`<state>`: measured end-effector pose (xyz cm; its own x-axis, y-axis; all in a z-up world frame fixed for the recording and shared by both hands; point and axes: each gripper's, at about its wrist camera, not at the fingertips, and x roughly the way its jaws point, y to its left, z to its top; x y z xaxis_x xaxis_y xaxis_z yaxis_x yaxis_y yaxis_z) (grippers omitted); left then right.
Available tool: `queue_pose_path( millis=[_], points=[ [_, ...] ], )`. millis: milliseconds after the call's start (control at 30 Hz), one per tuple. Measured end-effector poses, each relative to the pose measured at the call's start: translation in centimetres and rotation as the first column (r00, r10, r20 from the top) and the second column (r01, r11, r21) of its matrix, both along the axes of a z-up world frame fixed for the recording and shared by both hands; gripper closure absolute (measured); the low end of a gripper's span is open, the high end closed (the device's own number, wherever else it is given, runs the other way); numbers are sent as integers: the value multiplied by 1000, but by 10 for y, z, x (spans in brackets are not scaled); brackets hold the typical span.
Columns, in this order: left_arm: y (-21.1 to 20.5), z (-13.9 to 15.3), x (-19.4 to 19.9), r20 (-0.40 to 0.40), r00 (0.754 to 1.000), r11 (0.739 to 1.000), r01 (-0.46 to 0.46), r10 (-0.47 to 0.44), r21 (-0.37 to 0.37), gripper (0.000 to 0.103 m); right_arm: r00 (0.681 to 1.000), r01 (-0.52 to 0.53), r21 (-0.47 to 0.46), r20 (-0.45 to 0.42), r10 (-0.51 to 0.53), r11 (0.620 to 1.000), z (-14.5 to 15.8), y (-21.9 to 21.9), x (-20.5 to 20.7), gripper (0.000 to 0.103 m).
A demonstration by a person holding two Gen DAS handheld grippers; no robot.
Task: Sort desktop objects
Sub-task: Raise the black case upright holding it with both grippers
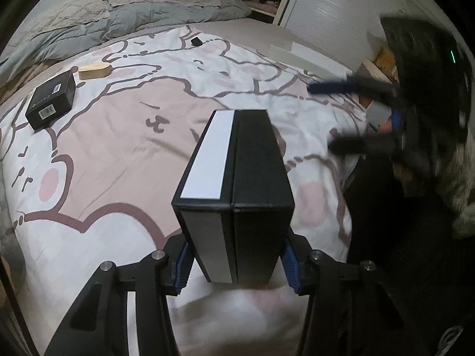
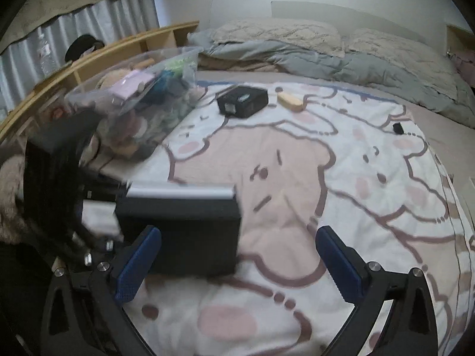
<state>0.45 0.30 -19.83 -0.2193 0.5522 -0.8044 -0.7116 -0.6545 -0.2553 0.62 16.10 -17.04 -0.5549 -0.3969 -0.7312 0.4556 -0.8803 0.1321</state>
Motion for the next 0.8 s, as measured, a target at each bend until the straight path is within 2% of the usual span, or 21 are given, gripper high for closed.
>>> queue_pose_path(
  millis=[233,300,533,667,800],
  points=[
    [1,7,-15,91,992,995,-86,82,48,53,996,6,67,84,-12,998,-34,-11,6,0],
    [4,8,-17,97,991,995,-93,89,39,53,992,44,94,110,-54,995,-45,-11,3,0],
    [16,12,-21,83,993,997,-82,81,8,53,942,133,41,305,-139,990,-83,-3,-7,0],
    [19,7,-25,100,991,996,-86,89,-27,52,934,172,64,307,-184,983,-88,0,-6,0],
    [28,-6,-22,103,991,993,-70,79,-90,50,941,163,60,290,-173,985,-89,1,-1,0]
  ],
)
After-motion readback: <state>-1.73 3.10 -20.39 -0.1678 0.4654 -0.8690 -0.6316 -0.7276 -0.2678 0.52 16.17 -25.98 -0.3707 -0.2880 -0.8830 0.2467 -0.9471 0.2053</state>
